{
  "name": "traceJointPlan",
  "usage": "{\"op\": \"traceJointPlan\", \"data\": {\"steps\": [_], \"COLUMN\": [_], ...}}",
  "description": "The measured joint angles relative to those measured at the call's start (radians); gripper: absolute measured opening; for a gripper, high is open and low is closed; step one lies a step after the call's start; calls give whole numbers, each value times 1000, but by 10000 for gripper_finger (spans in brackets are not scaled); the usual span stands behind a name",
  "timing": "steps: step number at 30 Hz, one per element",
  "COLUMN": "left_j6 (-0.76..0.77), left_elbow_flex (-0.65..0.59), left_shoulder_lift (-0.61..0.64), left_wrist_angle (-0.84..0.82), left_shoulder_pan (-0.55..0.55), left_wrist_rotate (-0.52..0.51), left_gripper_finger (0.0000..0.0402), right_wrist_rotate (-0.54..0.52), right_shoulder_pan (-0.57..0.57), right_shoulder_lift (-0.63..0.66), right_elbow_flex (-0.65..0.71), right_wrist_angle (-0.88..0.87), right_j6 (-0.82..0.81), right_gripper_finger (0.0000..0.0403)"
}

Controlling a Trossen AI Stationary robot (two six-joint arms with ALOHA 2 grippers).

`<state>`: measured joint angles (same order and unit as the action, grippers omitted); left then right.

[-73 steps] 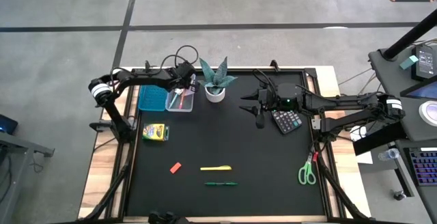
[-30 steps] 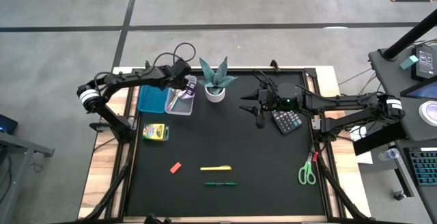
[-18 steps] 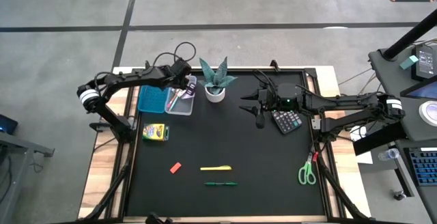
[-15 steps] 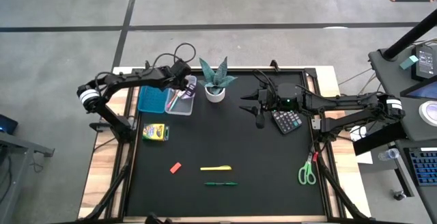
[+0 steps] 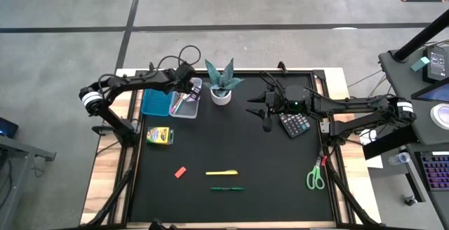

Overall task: Pack school essentials
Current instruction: Put the orange pencil into the blue supply box, then put the yellow pen into the blue supply box

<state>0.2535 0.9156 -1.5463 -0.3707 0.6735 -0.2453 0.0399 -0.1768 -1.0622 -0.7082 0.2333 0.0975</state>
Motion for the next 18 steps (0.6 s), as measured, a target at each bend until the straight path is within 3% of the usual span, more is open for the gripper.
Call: {"op": "traceJointPlan", "data": {"steps": [7,18], "left_j6": [1,1], "left_elbow_flex": [-6,-6], "left_shoulder_lift": [0,0], "left_wrist_angle": [-3,0], "left_shoulder_pan": [0,0], "left_wrist_rotate": [8,9], "left_gripper_finger": [24,107], "right_wrist_rotate": [0,0], "right_shoulder_pan": [0,0], "right_shoulder_lift": [0,0], "right_elbow_flex": [0,0], "right_wrist_angle": [0,0], "right_j6": [0,0], "right_gripper_finger": [166,166]}}
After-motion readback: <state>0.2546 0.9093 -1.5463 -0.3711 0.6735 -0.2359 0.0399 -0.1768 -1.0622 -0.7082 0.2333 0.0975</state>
